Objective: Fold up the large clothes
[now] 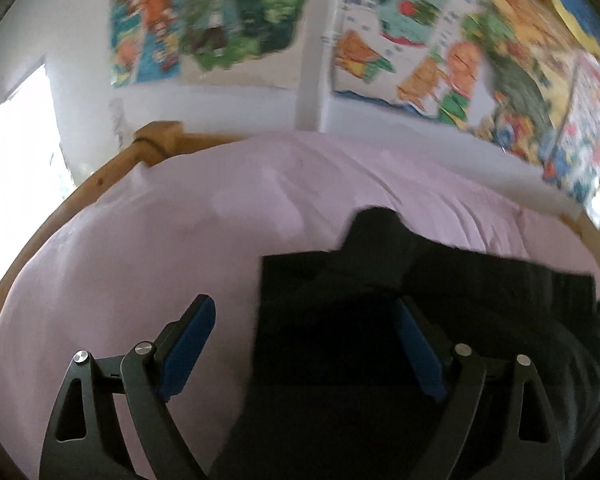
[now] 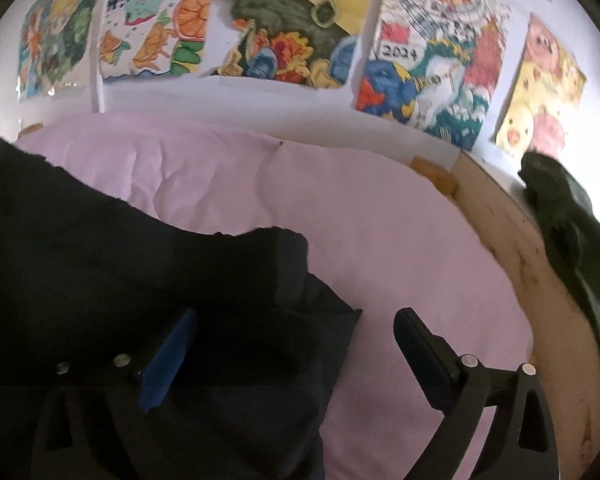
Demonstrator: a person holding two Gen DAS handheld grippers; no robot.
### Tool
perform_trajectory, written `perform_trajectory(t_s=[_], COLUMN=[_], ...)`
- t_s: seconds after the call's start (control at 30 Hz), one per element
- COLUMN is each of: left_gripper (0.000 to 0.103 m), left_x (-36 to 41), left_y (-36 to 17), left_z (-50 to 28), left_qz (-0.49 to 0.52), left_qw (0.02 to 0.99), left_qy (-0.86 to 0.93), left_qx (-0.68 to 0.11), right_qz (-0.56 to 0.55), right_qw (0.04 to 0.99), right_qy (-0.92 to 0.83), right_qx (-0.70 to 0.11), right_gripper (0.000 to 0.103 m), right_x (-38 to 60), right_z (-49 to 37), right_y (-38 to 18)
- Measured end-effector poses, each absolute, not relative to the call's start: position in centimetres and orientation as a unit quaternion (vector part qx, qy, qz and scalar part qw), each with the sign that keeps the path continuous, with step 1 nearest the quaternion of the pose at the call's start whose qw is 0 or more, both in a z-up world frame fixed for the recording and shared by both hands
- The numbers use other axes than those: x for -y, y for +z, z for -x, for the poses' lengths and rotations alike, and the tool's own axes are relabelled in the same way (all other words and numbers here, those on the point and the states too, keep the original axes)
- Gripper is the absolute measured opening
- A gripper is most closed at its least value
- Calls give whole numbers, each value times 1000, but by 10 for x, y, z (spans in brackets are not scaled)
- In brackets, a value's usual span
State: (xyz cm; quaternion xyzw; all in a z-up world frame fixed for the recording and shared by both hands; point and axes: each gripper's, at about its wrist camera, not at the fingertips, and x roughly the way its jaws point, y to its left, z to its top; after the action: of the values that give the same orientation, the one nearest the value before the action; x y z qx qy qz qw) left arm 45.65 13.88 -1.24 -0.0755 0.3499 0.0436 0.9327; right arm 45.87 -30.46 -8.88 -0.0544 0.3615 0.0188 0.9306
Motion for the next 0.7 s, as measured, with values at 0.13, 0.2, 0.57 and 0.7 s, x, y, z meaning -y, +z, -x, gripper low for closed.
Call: perform_trajectory(t_s=[0.13,0.2,0.57,0.7], left_gripper=[87,87,98,100], left_x=[-154,-155,-81,-20], left_y=[1,6,13,6], left_z=[-437,-422,-349,-349], left_qz=[97,90,-4,-29], left_qw=[943,953,972,953], left_qy=[58,41,-141,-225], left_qx=[-313,-288,-186,-200], right_qz=[44,47,24,-1], right_qw=[931,933,961,950], right_qy=[15,11,72,148], right_qx=[-363,-358,-267,-273], right_gripper=[101,101,102,103], right_x=[309,309,285,255], right_z=[-456,-452,-378,-375], right_y=[-89,-88,-41,-40])
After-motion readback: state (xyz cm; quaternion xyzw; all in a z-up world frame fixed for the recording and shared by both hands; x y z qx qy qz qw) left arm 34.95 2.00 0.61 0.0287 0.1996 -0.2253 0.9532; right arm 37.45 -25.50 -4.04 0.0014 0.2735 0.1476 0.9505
